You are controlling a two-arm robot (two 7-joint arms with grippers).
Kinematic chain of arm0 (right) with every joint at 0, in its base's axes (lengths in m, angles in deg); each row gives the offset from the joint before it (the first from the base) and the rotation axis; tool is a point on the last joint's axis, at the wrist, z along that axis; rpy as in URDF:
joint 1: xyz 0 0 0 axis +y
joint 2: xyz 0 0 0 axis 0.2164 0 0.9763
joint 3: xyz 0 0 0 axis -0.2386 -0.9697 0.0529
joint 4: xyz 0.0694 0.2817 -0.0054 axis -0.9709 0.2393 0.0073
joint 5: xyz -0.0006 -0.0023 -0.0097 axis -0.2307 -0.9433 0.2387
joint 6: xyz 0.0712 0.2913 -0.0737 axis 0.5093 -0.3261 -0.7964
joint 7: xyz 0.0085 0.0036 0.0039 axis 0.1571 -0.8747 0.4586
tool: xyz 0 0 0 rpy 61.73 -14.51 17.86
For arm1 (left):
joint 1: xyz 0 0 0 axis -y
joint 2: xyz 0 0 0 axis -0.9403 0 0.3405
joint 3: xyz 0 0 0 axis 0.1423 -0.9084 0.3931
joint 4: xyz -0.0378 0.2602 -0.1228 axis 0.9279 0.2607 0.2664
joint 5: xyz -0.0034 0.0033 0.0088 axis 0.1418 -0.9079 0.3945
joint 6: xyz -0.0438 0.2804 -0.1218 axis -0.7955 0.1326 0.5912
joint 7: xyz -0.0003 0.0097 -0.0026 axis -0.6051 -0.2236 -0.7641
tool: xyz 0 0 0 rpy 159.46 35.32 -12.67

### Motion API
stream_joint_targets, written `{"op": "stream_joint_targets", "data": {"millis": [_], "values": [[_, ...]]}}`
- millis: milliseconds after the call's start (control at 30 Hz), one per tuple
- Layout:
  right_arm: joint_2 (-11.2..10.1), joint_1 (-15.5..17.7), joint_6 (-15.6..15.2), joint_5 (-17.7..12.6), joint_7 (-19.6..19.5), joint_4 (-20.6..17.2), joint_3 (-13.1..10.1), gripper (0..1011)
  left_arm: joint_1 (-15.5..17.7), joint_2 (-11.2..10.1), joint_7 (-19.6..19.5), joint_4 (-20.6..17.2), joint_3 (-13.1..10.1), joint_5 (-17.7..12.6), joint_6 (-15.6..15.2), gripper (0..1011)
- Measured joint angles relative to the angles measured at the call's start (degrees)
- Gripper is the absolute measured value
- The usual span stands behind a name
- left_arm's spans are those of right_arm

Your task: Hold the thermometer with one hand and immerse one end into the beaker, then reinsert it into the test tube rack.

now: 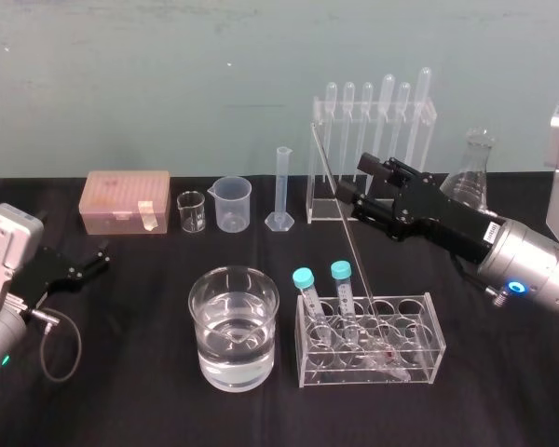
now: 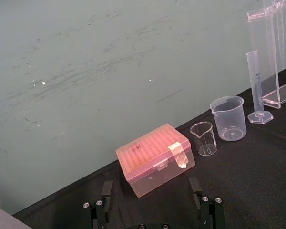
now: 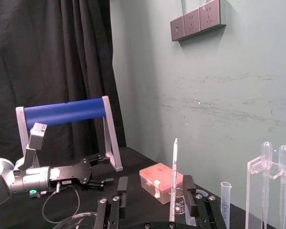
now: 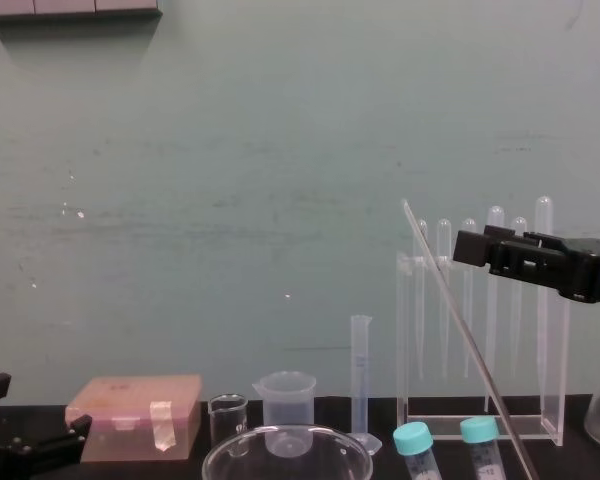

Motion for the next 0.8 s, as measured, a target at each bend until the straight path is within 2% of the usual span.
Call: {"op": "stream_joint_targets", "data": {"millis": [67,133,167,367,533,567,600,633,700,733,800], "values": [[0.0,0.0,0.0,0.0,0.0,0.0,0.0,786,0.0,0.0,0.0,0.0,0.0,0.0,0.0,1008],[0.0,0.0,0.0,0.0,0.0,0.0,0.0,821,0.0,0.0,0.0,0.0,0.0,0.0,0.0,1008],[0.0,0.0,0.0,0.0,0.0,0.0,0.0,877,0.0,0.0,0.0,0.0,0.0,0.0,0.0,1008],[0.1,0.1,0.0,0.0,-0.5,-0.1,-0.2,997,0.0,0.0,0.0,0.0,0.0,0.0,0.0,1008],[1.1,1.4,1.6,2.5,-8.2,-1.4,-2.9,1003,0.0,0.0,0.0,0.0,0.0,0.0,0.0,1008],[1.4,2.2,1.9,4.7,-13.3,-1.9,-4.1,1003,0.0,0.0,0.0,0.0,0.0,0.0,0.0,1008],[1.5,2.6,1.9,5.8,-15.7,-2.1,-4.6,1002,0.0,0.0,0.0,0.0,0.0,0.0,0.0,1008],[1.7,3.5,1.5,8.1,-20.4,-2.5,-5.4,1003,0.0,0.0,0.0,0.0,0.0,0.0,0.0,1008],[1.8,4.4,0.6,11.1,-25.8,-2.8,-5.9,1003,0.0,0.0,0.0,0.0,0.0,0.0,0.0,1008],[1.7,5.2,-0.7,14.4,-30.7,-2.8,-6.1,1003,0.0,0.0,0.0,0.0,0.0,0.0,0.0,1008],[1.5,6.2,-3.4,18.2,-35.5,-2.6,-6.0,1003,0.0,0.0,0.0,0.0,0.0,0.0,0.0,1008]]}}
